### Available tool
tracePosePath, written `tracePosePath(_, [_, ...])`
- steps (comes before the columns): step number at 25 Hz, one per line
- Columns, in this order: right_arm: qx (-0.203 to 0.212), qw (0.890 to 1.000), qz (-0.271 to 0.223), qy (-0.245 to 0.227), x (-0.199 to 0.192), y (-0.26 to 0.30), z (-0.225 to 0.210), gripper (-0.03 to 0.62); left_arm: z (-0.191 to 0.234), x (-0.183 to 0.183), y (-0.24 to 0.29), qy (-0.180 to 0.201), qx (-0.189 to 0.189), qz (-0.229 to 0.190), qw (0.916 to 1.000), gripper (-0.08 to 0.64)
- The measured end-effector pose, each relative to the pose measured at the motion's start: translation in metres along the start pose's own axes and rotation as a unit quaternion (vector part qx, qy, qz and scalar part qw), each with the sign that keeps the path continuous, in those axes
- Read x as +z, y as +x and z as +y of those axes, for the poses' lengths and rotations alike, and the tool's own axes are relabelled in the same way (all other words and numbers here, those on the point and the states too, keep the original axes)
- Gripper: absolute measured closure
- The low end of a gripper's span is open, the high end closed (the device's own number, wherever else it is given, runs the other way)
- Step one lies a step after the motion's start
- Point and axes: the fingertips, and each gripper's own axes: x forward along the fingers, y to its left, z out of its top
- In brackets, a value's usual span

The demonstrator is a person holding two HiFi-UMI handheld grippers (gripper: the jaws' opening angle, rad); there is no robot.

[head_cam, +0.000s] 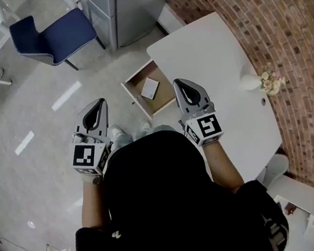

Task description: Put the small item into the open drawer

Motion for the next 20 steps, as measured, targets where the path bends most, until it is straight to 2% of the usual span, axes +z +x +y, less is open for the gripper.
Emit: tracePosePath(20, [0.005,1.000,0.012,0.002,-0.0088,0.0009,0.0028,0.580,-0.0046,0.0053,-0.0026,0.007,-0.004,-0.001,1.0000,0.557])
